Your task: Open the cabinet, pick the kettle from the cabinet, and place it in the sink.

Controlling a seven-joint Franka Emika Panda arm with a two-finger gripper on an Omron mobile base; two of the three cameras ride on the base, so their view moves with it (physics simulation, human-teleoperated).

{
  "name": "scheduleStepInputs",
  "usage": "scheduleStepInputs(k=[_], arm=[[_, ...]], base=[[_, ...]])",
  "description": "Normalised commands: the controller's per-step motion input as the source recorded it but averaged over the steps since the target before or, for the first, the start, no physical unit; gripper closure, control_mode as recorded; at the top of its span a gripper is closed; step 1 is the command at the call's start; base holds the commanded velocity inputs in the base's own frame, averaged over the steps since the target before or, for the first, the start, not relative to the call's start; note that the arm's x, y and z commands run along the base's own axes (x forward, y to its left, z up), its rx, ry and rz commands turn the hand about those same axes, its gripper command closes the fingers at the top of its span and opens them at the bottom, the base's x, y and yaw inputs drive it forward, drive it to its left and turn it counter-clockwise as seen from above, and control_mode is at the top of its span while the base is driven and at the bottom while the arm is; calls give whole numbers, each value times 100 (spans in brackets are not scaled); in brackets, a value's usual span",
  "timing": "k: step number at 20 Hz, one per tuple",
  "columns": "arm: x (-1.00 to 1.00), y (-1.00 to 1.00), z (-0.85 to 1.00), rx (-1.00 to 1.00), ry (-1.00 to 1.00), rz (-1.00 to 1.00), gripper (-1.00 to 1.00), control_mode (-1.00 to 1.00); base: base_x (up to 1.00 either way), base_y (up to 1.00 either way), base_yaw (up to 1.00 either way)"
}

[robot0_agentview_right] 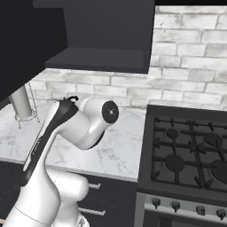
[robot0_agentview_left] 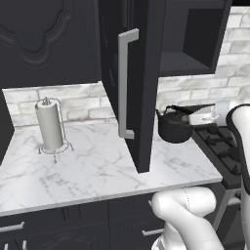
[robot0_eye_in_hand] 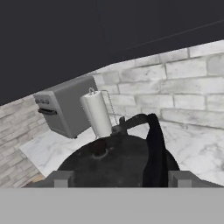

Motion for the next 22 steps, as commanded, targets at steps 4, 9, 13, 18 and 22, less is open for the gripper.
scheduleStepInputs(k=[4, 9, 13, 18, 22], arm=[[0, 0, 0, 0, 0, 0, 100, 100], [0, 0, 0, 0, 0, 0, 100, 100], [0, 0, 0, 0, 0, 0, 100, 100], [0, 0, 0, 0, 0, 0, 100, 100], [0, 0, 0, 0, 0, 0, 100, 100]], base=[[-24, 0, 0], [-55, 0, 0], [-53, 0, 0], [-52, 0, 0], [-57, 0, 0]])
